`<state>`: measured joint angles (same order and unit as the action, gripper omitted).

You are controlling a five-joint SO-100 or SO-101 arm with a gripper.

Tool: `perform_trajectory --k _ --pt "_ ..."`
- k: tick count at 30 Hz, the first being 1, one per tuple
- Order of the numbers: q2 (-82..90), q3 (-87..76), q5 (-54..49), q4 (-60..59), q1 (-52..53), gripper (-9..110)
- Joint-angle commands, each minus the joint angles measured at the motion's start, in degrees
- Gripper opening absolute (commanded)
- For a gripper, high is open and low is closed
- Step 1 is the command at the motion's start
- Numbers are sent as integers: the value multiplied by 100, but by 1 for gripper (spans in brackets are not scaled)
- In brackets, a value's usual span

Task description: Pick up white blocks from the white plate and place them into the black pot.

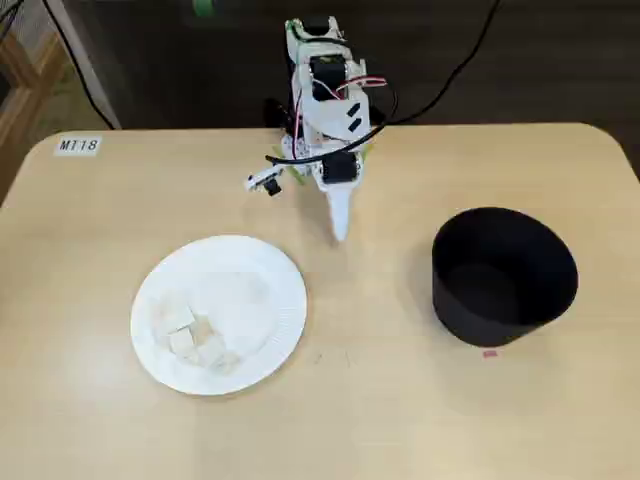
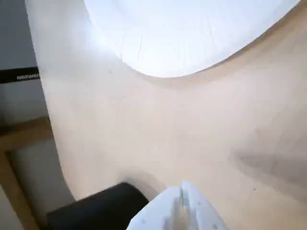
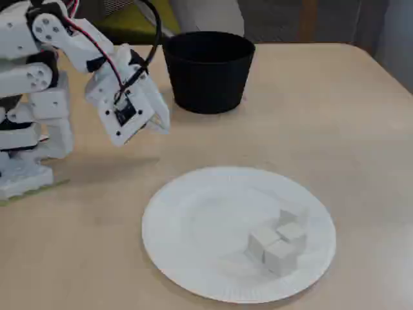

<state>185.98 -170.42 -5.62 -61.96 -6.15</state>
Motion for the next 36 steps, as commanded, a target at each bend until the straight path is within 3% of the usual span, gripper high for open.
perform_trajectory --k 1,14,19,24,36 --pt "-4544 4034 765 -554 510 -1" --pt "-4544 4043 747 -571 554 -2" --pt "-4280 4034 -167 -571 835 -2" --pt "-4280 4368 -308 -914 1072 -2" --pt "-7102 7242 -694 -2215 2303 -2"
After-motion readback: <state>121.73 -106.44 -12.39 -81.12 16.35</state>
